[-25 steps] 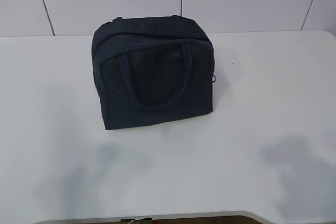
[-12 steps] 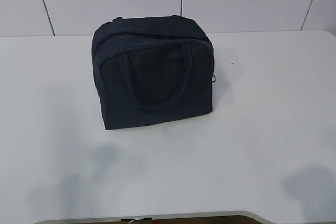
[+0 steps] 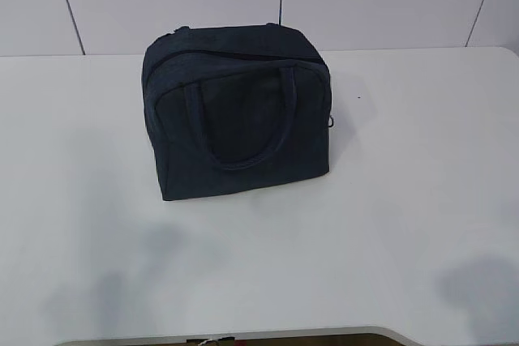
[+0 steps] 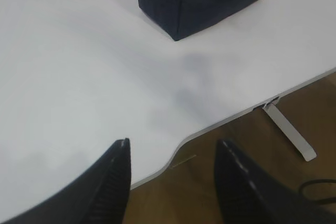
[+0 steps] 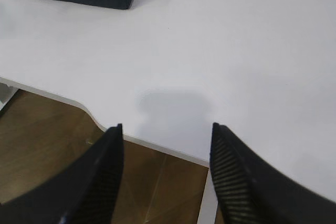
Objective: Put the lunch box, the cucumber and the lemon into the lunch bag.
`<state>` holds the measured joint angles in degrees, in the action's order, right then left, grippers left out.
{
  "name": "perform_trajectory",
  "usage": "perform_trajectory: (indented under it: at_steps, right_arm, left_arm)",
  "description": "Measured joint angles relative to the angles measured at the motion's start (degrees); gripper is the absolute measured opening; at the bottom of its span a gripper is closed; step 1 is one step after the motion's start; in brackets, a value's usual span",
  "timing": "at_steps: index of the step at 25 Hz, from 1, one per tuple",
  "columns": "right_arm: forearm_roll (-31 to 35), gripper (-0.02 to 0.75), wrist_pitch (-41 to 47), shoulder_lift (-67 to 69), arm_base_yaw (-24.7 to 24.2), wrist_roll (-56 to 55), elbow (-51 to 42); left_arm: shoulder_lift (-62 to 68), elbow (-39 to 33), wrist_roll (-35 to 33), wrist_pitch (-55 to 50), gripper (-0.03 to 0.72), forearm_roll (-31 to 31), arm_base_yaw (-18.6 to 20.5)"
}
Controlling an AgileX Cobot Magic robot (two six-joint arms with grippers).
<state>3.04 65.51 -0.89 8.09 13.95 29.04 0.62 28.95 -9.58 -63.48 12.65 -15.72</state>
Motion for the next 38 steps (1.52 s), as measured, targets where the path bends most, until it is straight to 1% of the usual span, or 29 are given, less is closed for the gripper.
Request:
perform_trajectory:
  at_steps: [18, 21, 25, 27, 31, 33, 35, 38]
  right_arm:
    - [0.0, 0.429, 0.0, 0.0, 0.0, -0.2, 0.0]
    - [0.0, 0.428, 0.0, 0.0, 0.0, -0.2, 0.0]
    - [0.0, 0.428, 0.0, 0.0, -0.4, -0.2, 0.0]
    - [-0.1, 0.428, 0.0, 0.0, -2.1, -0.2, 0.0]
    - [-0.2, 0.428, 0.0, 0.0, -6.8, -0.3, 0.0]
    - [-0.2, 0.429, 0.0, 0.0, -8.1, -0.3, 0.0]
    - [-0.2, 0.428, 0.0, 0.0, -8.3, -0.3, 0.0]
    - [-0.2, 0.429, 0.0, 0.0, -8.3, -0.3, 0.0]
  left_arm:
    - [0.0, 0.0, 0.0, -0.1, 0.369, 0.4, 0.0]
    - [0.0, 0.0, 0.0, -0.1, 0.369, 0.5, 0.6]
    - [0.0, 0.0, 0.0, -0.1, 0.369, 0.7, 4.9]
    - [0.0, 0.0, 0.0, -0.1, 0.369, 0.7, 8.0]
    - [0.0, 0.0, 0.0, -0.1, 0.369, 0.8, 13.7]
    - [0.0, 0.0, 0.0, -0.1, 0.369, 0.8, 15.7]
    - [0.0, 0.0, 0.0, -0.1, 0.369, 0.8, 16.8]
    - [0.0, 0.0, 0.0, -0.1, 0.369, 0.8, 17.2]
